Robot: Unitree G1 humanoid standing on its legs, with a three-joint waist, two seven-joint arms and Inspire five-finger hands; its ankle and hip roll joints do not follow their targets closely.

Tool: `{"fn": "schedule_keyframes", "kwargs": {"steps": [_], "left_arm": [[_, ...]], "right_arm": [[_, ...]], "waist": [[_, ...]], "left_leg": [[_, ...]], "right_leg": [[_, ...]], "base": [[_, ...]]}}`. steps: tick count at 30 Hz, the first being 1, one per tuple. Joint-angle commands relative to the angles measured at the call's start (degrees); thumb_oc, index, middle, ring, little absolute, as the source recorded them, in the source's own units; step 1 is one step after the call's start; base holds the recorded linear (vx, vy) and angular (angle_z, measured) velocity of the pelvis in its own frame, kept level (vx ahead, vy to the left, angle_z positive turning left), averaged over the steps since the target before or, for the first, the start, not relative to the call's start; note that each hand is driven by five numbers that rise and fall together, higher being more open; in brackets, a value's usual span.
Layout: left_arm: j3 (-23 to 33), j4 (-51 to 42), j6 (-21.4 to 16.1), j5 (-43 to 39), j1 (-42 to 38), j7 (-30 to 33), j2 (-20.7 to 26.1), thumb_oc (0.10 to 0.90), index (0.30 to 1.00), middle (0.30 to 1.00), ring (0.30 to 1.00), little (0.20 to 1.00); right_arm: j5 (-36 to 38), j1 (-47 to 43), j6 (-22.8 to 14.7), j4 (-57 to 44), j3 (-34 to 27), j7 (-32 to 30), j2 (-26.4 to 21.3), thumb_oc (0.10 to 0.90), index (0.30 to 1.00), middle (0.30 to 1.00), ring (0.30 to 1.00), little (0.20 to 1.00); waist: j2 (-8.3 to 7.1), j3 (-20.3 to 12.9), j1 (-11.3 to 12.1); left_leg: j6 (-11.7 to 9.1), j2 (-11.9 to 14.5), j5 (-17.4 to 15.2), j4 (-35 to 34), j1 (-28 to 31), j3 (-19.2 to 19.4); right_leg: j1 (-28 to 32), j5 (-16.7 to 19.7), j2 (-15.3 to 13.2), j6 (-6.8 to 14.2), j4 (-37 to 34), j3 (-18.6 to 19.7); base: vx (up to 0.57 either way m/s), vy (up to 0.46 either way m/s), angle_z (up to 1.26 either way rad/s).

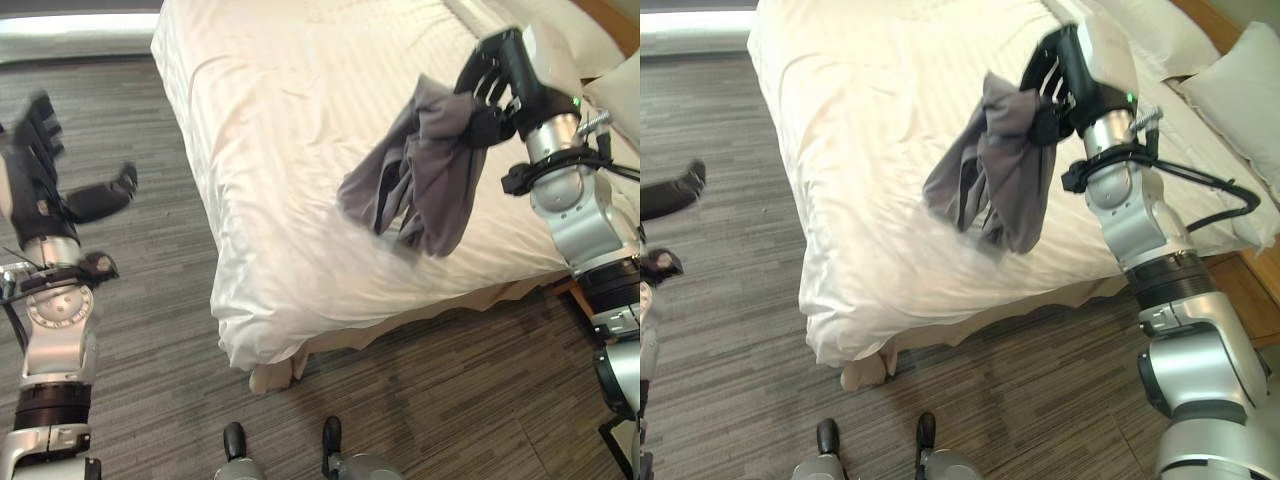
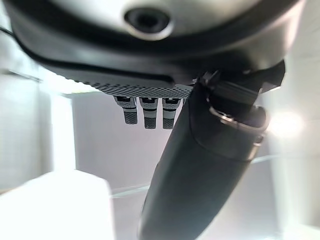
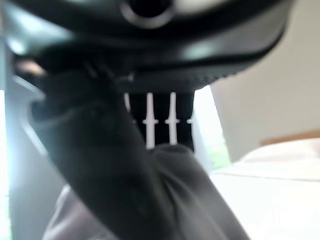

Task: Pick up bed clothes into laundry basket.

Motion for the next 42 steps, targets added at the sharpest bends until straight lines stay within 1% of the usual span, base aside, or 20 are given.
{"fn": "schedule_keyframes", "kwargs": {"steps": [1, 9, 10, 12, 15, 16, 18, 20, 21, 23, 24, 30, 31, 33, 34, 36, 37, 38, 40, 42], "left_arm": [[-2.37, -7.81, -6.63, 3.13, -2.30, 1.37, 4.51, 0.800, 0.900, 0.900, 0.900, 0.900], [-6.79, -15.70, -5.84, 9.38, -4.60, 1.02, -2.29, 0.800, 0.900, 0.900, 0.900, 0.900], [-7.03, -16.55, -5.48, 9.65, -4.38, 1.00, -3.35, 0.800, 0.900, 0.900, 0.900, 0.900], [-6.77, -16.82, -5.08, 10.26, -4.32, 1.04, -3.49, 0.800, 0.900, 0.900, 0.900, 0.900], [-6.12, -18.37, -4.47, 11.12, -4.05, 1.20, -3.53, 0.800, 0.900, 0.900, 0.900, 0.900], [-4.87, -19.90, -4.10, 11.66, -2.56, 1.41, -4.17, 0.800, 0.900, 0.900, 0.900, 0.900], [-2.73, -21.62, -3.75, 12.68, -0.10, 2.08, -4.60, 0.800, 0.900, 0.900, 0.900, 0.900], [-0.79, -23.42, -3.67, 13.45, 2.33, 2.77, -5.47, 0.800, 0.900, 0.900, 0.900, 0.900], [-0.56, -23.75, -3.59, 13.56, 2.76, 2.79, -5.47, 0.800, 0.900, 0.900, 0.900, 0.900], [0.54, -27.05, -3.83, 14.78, 5.39, 3.20, -6.90, 0.800, 0.900, 0.900, 0.900, 0.900], [0.93, -28.09, -4.09, 15.33, 6.11, 3.50, -6.85, 0.800, 0.900, 0.900, 0.900, 0.900], [-1.68, -32.18, -6.39, 13.66, 10.35, 2.07, -12.00, 0.800, 0.900, 0.900, 0.900, 0.900], [-4.92, -35.05, -7.74, 11.50, 13.31, 0.04, -15.13, 0.800, 0.900, 0.900, 0.900, 0.900], [-6.93, -35.66, -8.05, 10.34, 14.18, -0.99, -16.17, 0.800, 0.900, 0.900, 0.900, 0.900], [-8.99, -36.15, -8.03, 9.47, 14.62, -1.85, -16.88, 0.800, 0.900, 0.900, 0.900, 0.900], [-9.90, -35.93, -8.03, 9.46, 14.72, -2.10, -16.69, 0.800, 0.900, 0.900, 0.900, 0.900], [-13.73, -34.76, -7.41, 8.64, 13.93, -1.64, -17.49, 0.800, 0.900, 0.900, 0.900, 0.900], [-15.65, -33.83, -7.07, 7.97, 13.43, -1.71, -18.13, 0.800, 0.900, 0.900, 0.900, 0.900], [-18.99, -31.58, -6.45, 8.39, 12.80, -1.81, -18.93, 0.800, 0.900, 0.900, 0.900, 0.900], [-22.25, -29.18, -5.81, 9.53, 11.36, -1.17, -19.75, 0.800, 0.900, 0.900, 0.900, 0.900]], "right_arm": [[0.40, 3.50, 0.24, -5.08, -6.71, -7.34, 0.72, 0.400, 0.300, 0.300, 0.300, 0.300], [-1.58, 20.42, -1.23, -18.90, -22.71, -11.07, 3.62, 0.400, 0.300, 0.300, 0.300, 0.300], [-1.75, 24.10, -1.45, -21.75, -26.06, -11.43, 4.23, 0.400, 0.300, 0.300, 0.300, 0.300], [-1.59, 26.40, -1.94, -23.53, -28.22, -11.63, 4.63, 0.400, 0.300, 0.300, 0.300, 0.300], [-0.92, 31.83, -4.03, -28.50, -33.68, -12.41, 5.61, 0.400, 0.300, 0.300, 0.300, 0.300], [-0.48, 34.24, -5.33, -31.43, -36.02, -12.89, 7.61, 0.400, 0.300, 0.300, 0.300, 0.300], [-0.26, 35.73, -6.27, -33.77, -37.41, -13.33, 9.80, 0.400, 0.300, 0.300, 0.300, 0.300], [-0.04, 35.99, -7.16, -35.84, -37.49, -13.56, 12.38, 0.400, 0.300, 0.300, 0.300, 0.300], [-0.12, 36.16, -7.13, -36.11, -37.38, -13.52, 12.61, 0.400, 0.300, 0.300, 0.300, 0.300], [-0.18, 35.98, -8.37, -38.96, -35.98, -13.81, 16.25, 0.400, 0.300, 0.300, 0.300, 0.300], [-0.39, 36.13, -8.67, -39.70, -35.49, -13.84, 16.81, 0.400, 0.300, 0.300, 0.300, 0.300], [-0.74, 37.85, -9.84, -42.54, -33.40, -13.00, 18.20, 0.400, 0.300, 0.300, 0.300, 0.300], [-1.79, 40.57, -10.54, -43.41, -33.00, -12.36, 18.14, 0.400, 0.300, 0.300, 0.300, 0.300], [-2.54, 42.06, -10.82, -44.05, -32.63, -12.24, 17.78, 0.400, 0.300, 0.300, 0.300, 0.300], [-3.32, 43.46, -11.03, -44.56, -31.95, -12.02, 17.68, 0.400, 0.300, 0.300, 0.300, 0.300], [-3.94, 44.02, -11.26, -45.16, -31.17, -11.96, 17.32, 0.400, 0.300, 0.300, 0.300, 0.300], [-4.78, 44.24, -11.36, -43.76, -28.41, -12.08, 16.11, 0.400, 0.300, 0.300, 0.300, 0.300], [-4.66, 45.02, -11.45, -42.92, -27.71, -12.36, 16.00, 0.400, 0.300, 0.300, 0.300, 0.300], [-5.41, 46.94, -11.55, -42.08, -26.76, -12.04, 15.21, 0.400, 0.300, 0.300, 0.300, 0.300], [-5.89, 47.99, -11.54, -41.49, -25.59, -12.56, 14.74, 0.400, 0.300, 0.300, 0.300, 0.300]], "waist": [[-2.49, -8.54, -1.27], [-2.52, -7.78, -7.39], [-2.26, -7.49, -7.57], [-1.76, -7.11, -8.15], [-0.33, -6.83, -9.06], [0.18, -7.24, -9.15], [0.57, -7.97, -8.47], [0.70, -9.10, -7.67], [0.58, -9.17, -7.55], [0.80, -10.18, -6.18], [1.15, -10.29, -5.78], [4.44, -9.95, -6.14], [5.37, -9.17, -7.96], [5.60, -8.68, -8.36], [5.87, -7.80, -8.90], [6.46, -7.26, -8.31], [7.34, -5.27, -7.46], [7.61, -4.96, -6.53], [7.83, -4.37, -5.63], [8.18, -4.08, -5.61]], "left_leg": [[-0.98, 0.10, -3.71, 0.01, 2.04, 2.86], [-0.44, -0.05, -4.55, 0.01, 3.34, 7.66], [-0.26, 0.39, -4.41, 0.01, 3.54, 8.74], [-0.13, 0.87, -4.19, 0.01, 3.64, 9.76], [-0.04, 3.40, -2.43, 0.01, 3.42, 14.44], [0.22, 4.74, -1.30, 0.01, 3.33, 18.26], [0.67, 6.22, -0.10, 0.33, 2.95, 22.58], [0.69, 6.74, -0.35, 0.55, 3.35, 24.82], [0.64, 6.72, -0.32, 0.52, 3.56, 25.16], [0.19, 7.98, 2.33, 0.86, 3.83, 30.91], [-0.23, 8.64, 3.14, 0.88, 4.41, 32.57], [-3.41, 12.01, 7.69, 1.21, 6.38, 35.46], [-4.90, 13.71, 8.95, 4.26, 5.97, 36.79], [-5.90, 15.53, 9.05, 7.63, 5.60, 37.58], [-7.87, 18.00, 10.23, 12.25, 5.26, 36.82], [-9.70, 20.55, 11.32, 16.13, 5.23, 36.12], [-9.69, 21.51, 14.78, 20.28, 3.58, 29.97], [-9.16, 20.03, 14.05, 21.43, 2.65, 23.38], [-6.80, 15.34, 8.39, 21.82, 0.75, 8.36], [-4.71, 11.69, 4.23, 18.58, 0.81, -3.66]], "right_leg": [[2.97, 3.73, -7.42, 7.16, 1.65, -0.18], [-1.12, 9.08, -8.17, 9.97, 2.22, 3.98], [-1.99, 9.26, -7.93, 9.90, 3.05, 3.99], [-2.16, 8.70, -7.73, 9.57, 4.12, 2.74], [-1.59, 3.56, -7.65, 7.15, 9.23, -5.33], [0.17, 1.11, -8.33, 6.76, 12.44, -10.36], [1.77, -0.07, -9.46, 6.23, 16.65, -14.89], [3.46, -1.19, -10.22, 6.95, 19.51, -17.41], [3.42, -1.21, -10.24, 6.99, 19.54, -17.14], [6.11, -0.98, -10.47, 6.99, 16.67, -21.99], [6.40, -1.37, -10.41, 6.73, 15.27, -22.89], [7.97, -5.56, -6.10, 4.58, 7.08, -19.40], [9.05, -5.96, -4.18, 3.89, 3.65, -16.73], [9.77, -6.05, -3.27, 3.34, 2.54, -15.66], [10.42, -6.77, -2.04, 2.74, 1.60, -13.53], [10.91, -7.45, -0.71, 1.79, 1.14, -11.64], [9.84, -6.77, 0.14, 0.87, 1.25, -7.82], [9.16, -6.22, 0.24, 0.76, 0.94, -5.30], [7.86, -5.08, -0.87, 1.49, 1.10, -1.39], [5.36, -3.14, -2.25, 2.67, 2.07, 1.93]], "base": [[-0.07, 0.037, -0.13], [-0.07, 0.043, -0.35], [-0.10, 0.031, -0.32], [-0.11, 0.042, -0.64], [-0.25, 0.054, -0.72], [-0.33, 0.058, -0.84], [-0.29, 0.087, -1.11], [-0.14, 0.075, -1.37], [-0.13, 0.017, -1.10], [-0.21, -0.001, -1.62], [-0.19, -0.051, -1.90], [-0.04, -0.119, -1.57], [0.01, -0.143, -0.88], [0.03, -0.149, -0.81], [0.08, -0.112, -0.74], [0.01, -0.035, -0.74], [-0.08, 0.042, -1.07], [-0.11, 0.096, -1.57], [-0.05, 0.118, -1.50], [-0.06, 0.217, -1.61]]}}
